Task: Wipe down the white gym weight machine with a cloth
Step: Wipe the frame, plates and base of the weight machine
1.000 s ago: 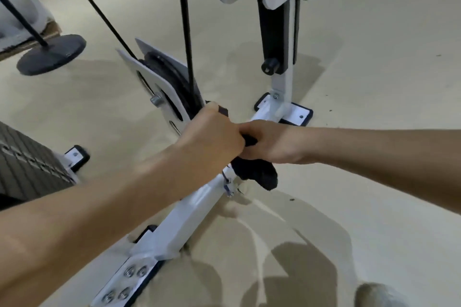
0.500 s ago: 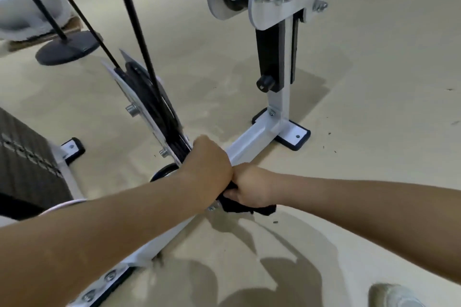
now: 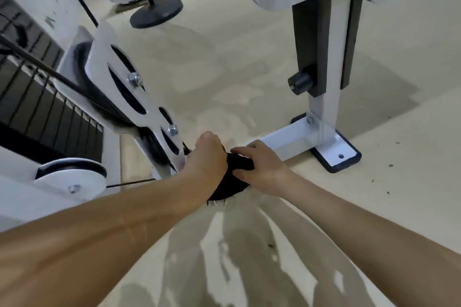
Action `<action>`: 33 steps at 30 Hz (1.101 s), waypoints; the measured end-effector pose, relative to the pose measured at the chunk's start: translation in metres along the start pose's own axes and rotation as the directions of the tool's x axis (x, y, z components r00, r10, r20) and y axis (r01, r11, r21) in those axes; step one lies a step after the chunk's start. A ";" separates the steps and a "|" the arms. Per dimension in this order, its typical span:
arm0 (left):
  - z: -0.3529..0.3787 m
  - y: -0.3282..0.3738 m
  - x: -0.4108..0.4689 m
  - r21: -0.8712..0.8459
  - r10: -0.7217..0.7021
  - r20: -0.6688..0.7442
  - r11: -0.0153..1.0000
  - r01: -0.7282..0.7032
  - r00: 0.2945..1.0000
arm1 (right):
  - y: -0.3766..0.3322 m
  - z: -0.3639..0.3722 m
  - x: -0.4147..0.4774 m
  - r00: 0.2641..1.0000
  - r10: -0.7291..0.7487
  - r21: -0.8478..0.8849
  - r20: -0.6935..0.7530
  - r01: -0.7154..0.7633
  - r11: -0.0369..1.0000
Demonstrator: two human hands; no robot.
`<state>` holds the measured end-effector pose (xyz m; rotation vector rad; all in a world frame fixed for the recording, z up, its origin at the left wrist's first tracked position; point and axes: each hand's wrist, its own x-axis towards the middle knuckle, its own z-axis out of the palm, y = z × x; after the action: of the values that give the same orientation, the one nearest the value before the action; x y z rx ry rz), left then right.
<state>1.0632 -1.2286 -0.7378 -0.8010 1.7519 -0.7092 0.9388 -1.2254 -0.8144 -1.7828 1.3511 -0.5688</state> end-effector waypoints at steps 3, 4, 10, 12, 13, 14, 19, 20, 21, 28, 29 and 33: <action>0.008 0.012 0.010 -0.170 -0.133 0.060 0.975 0.141 0.989 | 0.017 0.034 0.010 0.998 -0.054 -0.156 0.011 0.055 0.986; 0.008 0.021 0.015 -0.310 -0.151 0.061 0.937 0.162 0.987 | 0.021 0.042 0.011 0.998 -0.048 -0.141 -0.033 0.043 0.989; 0.019 0.070 0.037 -0.813 -0.352 0.223 0.448 0.373 0.909 | 0.029 0.042 0.026 0.994 -0.023 -0.091 -0.104 0.014 0.996; 0.026 0.077 0.039 -0.809 -0.378 0.275 0.407 0.425 0.884 | 0.032 0.037 0.021 0.994 -0.062 -0.130 -0.089 0.050 0.990; 0.026 0.080 0.040 -0.809 -0.371 0.293 0.395 0.435 0.881 | 0.034 0.034 0.019 0.993 -0.065 -0.133 -0.096 0.052 0.990; 0.026 0.083 0.042 -0.813 -0.363 0.311 0.378 0.444 0.878 | 0.037 0.032 0.017 0.992 -0.053 -0.124 -0.113 0.039 0.992; 0.010 0.087 0.070 -0.849 -0.485 0.232 0.322 0.419 0.843 | 0.051 0.017 0.010 0.974 0.067 -0.040 -0.217 -0.077 0.996; 0.000 0.086 0.079 -0.862 -0.506 0.167 0.342 0.375 0.846 | 0.058 0.010 0.009 0.961 0.102 -0.017 -0.258 -0.110 0.994; -0.011 0.087 0.089 -0.876 -0.518 0.098 0.361 0.321 0.850 | 0.066 0.000 0.006 0.937 0.151 0.021 -0.316 -0.152 0.988; -0.102 0.091 0.153 -0.913 -0.510 -0.176 0.405 0.054 0.842 | 0.116 -0.055 -0.014 0.665 0.436 0.327 -0.606 -0.292 0.899; -0.109 0.092 0.158 -0.908 -0.506 -0.202 0.417 0.033 0.838 | 0.118 -0.058 -0.017 0.618 0.472 0.363 -0.629 -0.304 0.881; -0.104 0.089 0.165 -0.836 -0.538 -0.388 0.547 -0.040 0.749 | 0.124 -0.071 -0.020 0.614 0.754 0.679 -0.232 -0.453 0.578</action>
<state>0.9085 -1.2969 -0.8686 -1.6486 2.6681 -0.3106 0.8079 -1.2425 -0.8722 -0.5681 1.8081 -0.9373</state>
